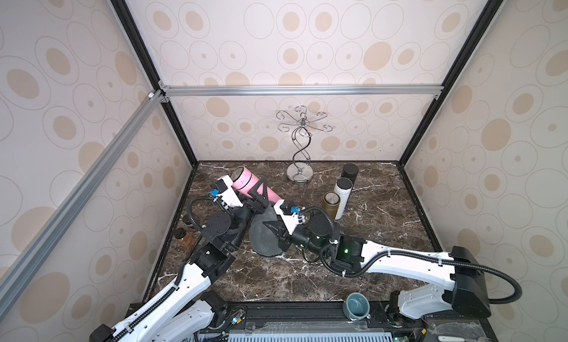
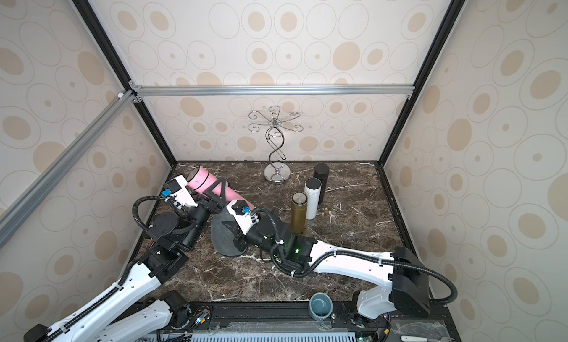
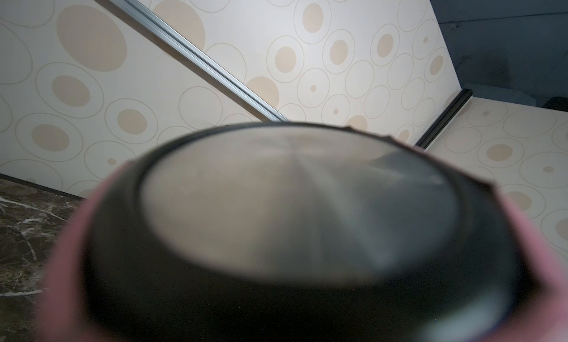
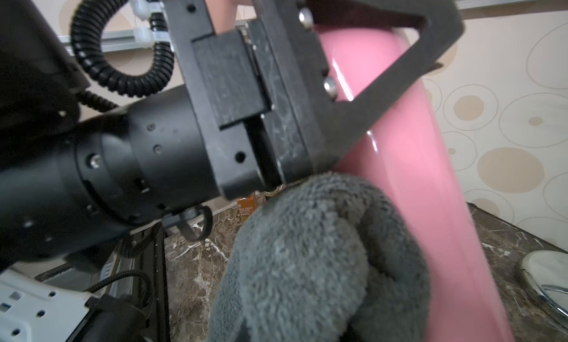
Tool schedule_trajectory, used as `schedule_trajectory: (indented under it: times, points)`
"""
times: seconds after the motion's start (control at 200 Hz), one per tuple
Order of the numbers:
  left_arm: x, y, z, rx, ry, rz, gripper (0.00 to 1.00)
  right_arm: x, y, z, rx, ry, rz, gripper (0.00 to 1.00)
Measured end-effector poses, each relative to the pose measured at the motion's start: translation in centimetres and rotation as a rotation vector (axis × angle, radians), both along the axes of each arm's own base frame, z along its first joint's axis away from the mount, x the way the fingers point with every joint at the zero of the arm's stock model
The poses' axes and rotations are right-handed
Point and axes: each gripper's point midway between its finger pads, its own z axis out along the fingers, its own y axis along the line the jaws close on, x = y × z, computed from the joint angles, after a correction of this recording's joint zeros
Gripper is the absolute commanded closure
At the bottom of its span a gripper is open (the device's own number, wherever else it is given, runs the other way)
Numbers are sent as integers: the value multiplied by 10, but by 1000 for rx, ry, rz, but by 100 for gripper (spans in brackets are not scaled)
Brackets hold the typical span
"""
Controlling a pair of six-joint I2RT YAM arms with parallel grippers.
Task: Wipe the surface of the thermos
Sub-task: Wipe the dirt from the surface of the thermos.
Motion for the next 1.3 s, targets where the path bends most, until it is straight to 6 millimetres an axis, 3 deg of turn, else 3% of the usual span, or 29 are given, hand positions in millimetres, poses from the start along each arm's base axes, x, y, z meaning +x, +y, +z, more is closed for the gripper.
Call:
schedule_trajectory:
  times: [0.12, 0.29, 0.66, 1.05, 1.3]
  points:
    - [1, 0, -3, -4, 10, -1, 100, 9, 5, -6, 2, -5, -58, 100]
    - [0, 0, -3, -6, 7, 0, 100, 11, -3, -6, 13, 4, -121, 100]
    - [-9, 14, 5, -16, -25, 36, 100, 18, -76, -20, 35, 104, -310, 100]
    - [-38, 36, 30, -95, -130, 36, 100, -8, -103, -9, 216, 259, -195, 100]
    - [-44, 28, 31, -158, -148, -38, 100, 8, -123, -1, 405, 357, -141, 100]
